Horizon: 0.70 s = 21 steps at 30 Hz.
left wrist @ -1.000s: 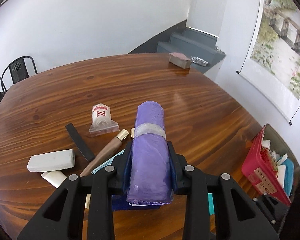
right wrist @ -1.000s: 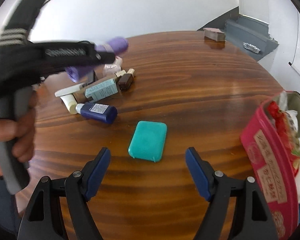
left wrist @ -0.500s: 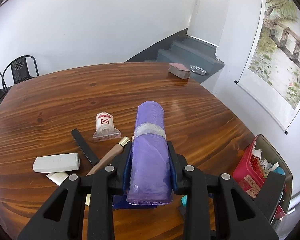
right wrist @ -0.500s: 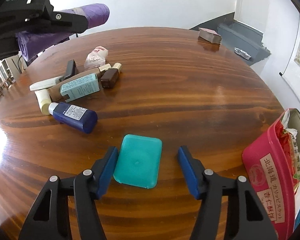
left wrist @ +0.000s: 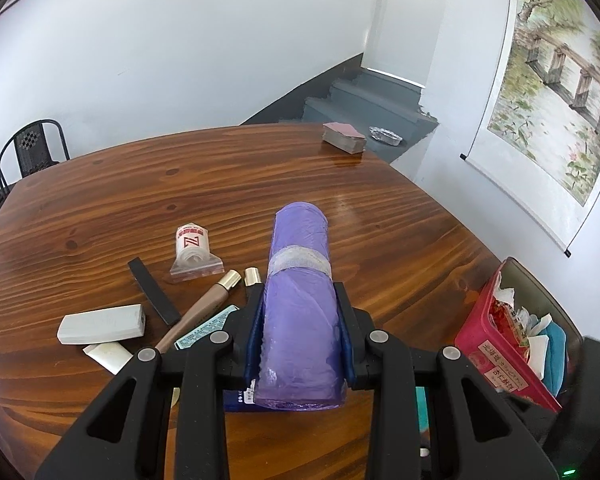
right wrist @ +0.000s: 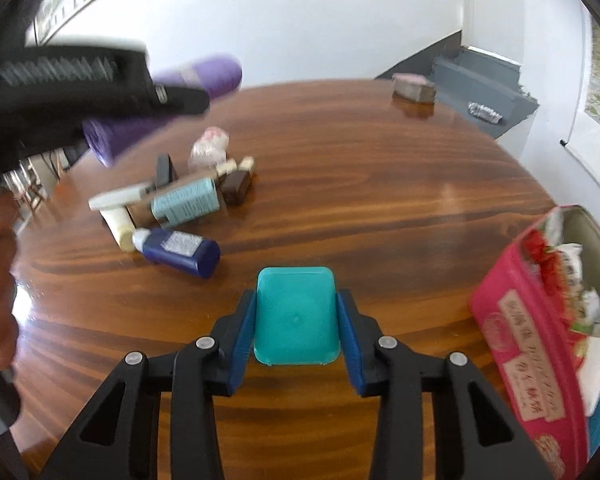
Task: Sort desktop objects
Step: 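Carry the purple roll and teal soap box over the tin with both grippers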
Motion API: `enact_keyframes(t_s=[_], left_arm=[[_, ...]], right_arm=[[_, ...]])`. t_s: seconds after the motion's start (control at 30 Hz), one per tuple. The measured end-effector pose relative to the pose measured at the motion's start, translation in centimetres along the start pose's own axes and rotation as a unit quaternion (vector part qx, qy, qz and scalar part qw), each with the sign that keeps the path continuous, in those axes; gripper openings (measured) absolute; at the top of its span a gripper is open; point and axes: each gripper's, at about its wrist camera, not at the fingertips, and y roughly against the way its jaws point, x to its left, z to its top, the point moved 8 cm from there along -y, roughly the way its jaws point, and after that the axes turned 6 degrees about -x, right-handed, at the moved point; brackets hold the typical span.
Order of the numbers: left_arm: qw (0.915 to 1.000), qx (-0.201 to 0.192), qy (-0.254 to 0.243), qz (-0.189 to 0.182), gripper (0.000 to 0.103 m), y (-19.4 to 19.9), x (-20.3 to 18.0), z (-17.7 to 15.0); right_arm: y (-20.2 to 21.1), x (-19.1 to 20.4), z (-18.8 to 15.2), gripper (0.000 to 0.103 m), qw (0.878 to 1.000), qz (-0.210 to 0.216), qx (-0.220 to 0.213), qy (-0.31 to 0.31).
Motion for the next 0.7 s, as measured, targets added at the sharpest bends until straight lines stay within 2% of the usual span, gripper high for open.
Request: enact_keyframes(t_s=[0.23, 0.4, 0.7], left_arm=[[0.9998, 0.008, -0.017, -0.007, 0.034, -0.4, -1.8, -0.8], [0.9993, 0.009, -0.031, -0.018, 0.034, -0.1, -3.7, -1.2], [0.9974, 0.009, -0.052, -0.050, 0.034, 0.9, -7.8, -2.0]], right_arm=[[4.7, -3.9, 0.8, 0.044, 0.997, -0.030, -0.053, -0.047], [8.5, -8.3, 1.1, 0.044, 0.990, -0.077, -0.091, -0.081], [13.2, -15.9, -0.3, 0.044, 0.973, -0.153, -0.117, -0.131]])
